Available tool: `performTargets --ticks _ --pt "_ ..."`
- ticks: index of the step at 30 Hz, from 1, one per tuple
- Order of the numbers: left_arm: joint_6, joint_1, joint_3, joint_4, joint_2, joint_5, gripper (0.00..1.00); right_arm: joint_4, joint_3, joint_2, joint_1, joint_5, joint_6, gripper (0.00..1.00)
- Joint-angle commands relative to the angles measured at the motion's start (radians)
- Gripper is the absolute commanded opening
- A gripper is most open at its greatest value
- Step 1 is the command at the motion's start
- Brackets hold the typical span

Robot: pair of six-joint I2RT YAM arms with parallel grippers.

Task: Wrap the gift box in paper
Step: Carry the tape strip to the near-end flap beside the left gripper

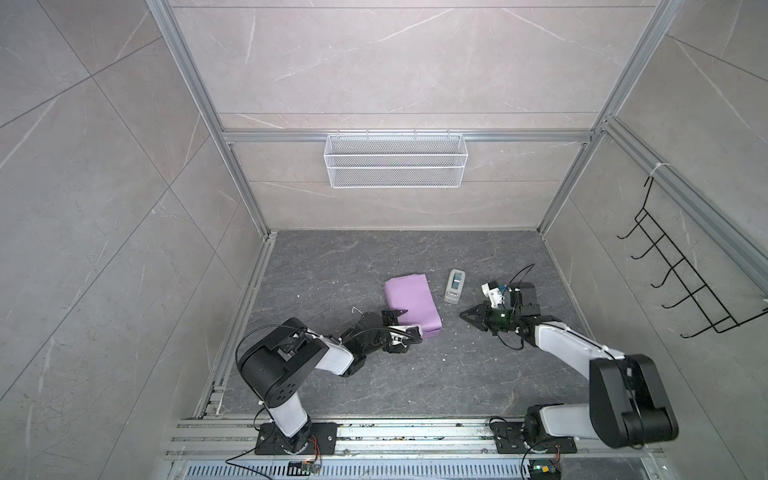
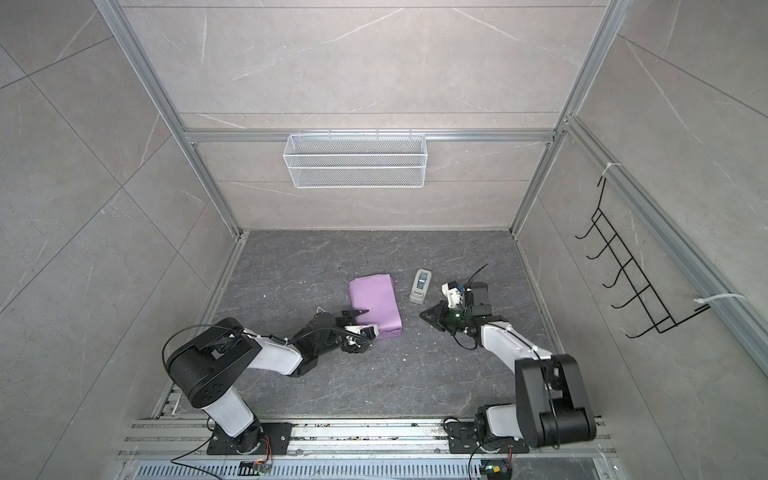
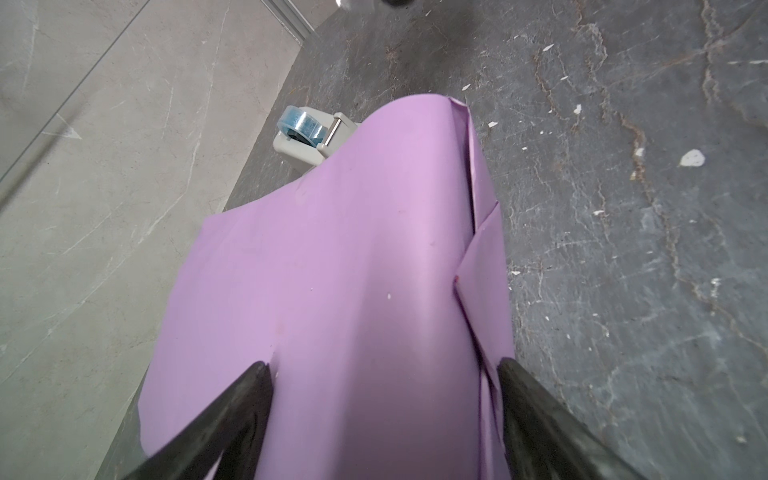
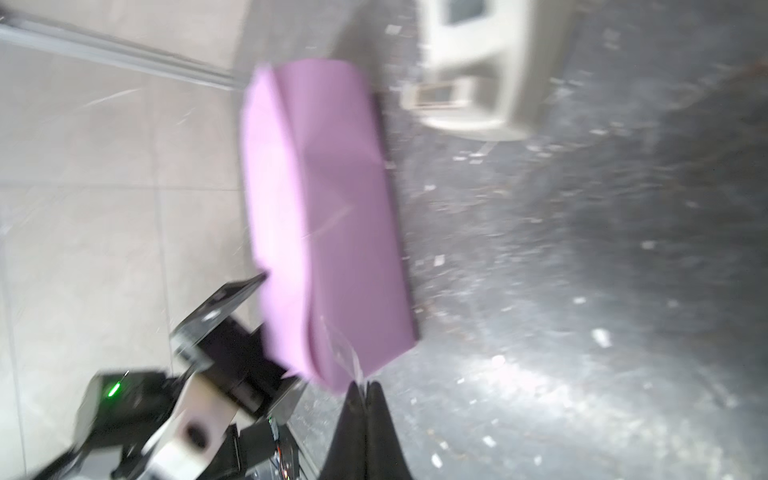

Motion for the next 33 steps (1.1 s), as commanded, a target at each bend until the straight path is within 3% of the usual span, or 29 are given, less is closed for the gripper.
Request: performTargets --ticks 1,6,16,25,33 --pt "-0.031 0.012 0.005 -0.028 0.029 -0.019 0.84 -0.090 -0.033 -0.110 0.044 -0.074 -0.084 0.00" --pt "-0.033 0.011 0.004 -0.027 0.029 -0.017 0.84 -0.021 -0.070 -0.175 0.167 -0.037 -0.086 0.00" --pt "-0.039 0.011 0.002 -0.027 0.022 -0.017 0.84 0.171 -0.065 -0.017 0.396 0.093 -0.026 0.00" --pt "-0.039 0.012 0.002 -0.028 0.021 -0.017 0.84 0.309 -0.045 0.122 0.499 0.158 0.027 0.00" --pt "-0.038 0.011 0.002 -0.027 0.019 -0.019 0.84 0.355 -0.045 0.164 0.510 0.188 0.049 0.00"
